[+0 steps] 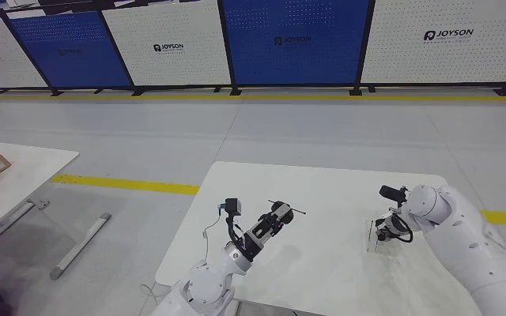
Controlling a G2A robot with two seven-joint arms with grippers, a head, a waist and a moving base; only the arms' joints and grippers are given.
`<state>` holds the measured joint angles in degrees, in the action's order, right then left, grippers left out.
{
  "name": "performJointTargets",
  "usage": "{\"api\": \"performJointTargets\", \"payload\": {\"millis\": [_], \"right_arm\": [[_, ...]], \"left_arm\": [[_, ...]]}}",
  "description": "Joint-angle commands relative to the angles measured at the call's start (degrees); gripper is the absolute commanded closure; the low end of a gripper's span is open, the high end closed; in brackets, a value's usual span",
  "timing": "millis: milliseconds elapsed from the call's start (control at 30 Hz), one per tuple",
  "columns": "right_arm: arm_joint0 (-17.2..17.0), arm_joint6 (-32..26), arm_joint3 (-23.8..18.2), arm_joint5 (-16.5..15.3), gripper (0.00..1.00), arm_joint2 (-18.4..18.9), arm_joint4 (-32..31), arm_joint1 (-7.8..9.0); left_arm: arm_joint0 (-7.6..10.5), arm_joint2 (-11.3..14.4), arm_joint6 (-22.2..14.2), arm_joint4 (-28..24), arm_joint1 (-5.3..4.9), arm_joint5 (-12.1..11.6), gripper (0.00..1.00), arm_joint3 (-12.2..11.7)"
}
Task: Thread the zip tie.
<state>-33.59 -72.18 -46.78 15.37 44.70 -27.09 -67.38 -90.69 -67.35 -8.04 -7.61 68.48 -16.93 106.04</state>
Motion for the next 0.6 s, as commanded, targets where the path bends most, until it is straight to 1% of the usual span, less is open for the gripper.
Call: {"api": "performJointTargets", "payload": {"millis": [0,333,567], "right_arm": [[0.02,-0.11,0.03,-0.04,1.00,-0.01,-0.16,-0.05],[-0.29,-0.82,-0.60,-0.05,1.00,0.61,-1.16,0.12],[-1.27,-1.30,-2.66,1.51,1.00,1.71,-2.76,0.81]], "left_arm": [[0.00,0.00,0.00,0.00,0.00,0.00,1.00,0.00],[0.00,0.00,0.00,0.00,0.00,0.00,1.00,0.00],[0.00,0.00,0.00,0.00,0.00,0.00,1.00,0.00]]}}
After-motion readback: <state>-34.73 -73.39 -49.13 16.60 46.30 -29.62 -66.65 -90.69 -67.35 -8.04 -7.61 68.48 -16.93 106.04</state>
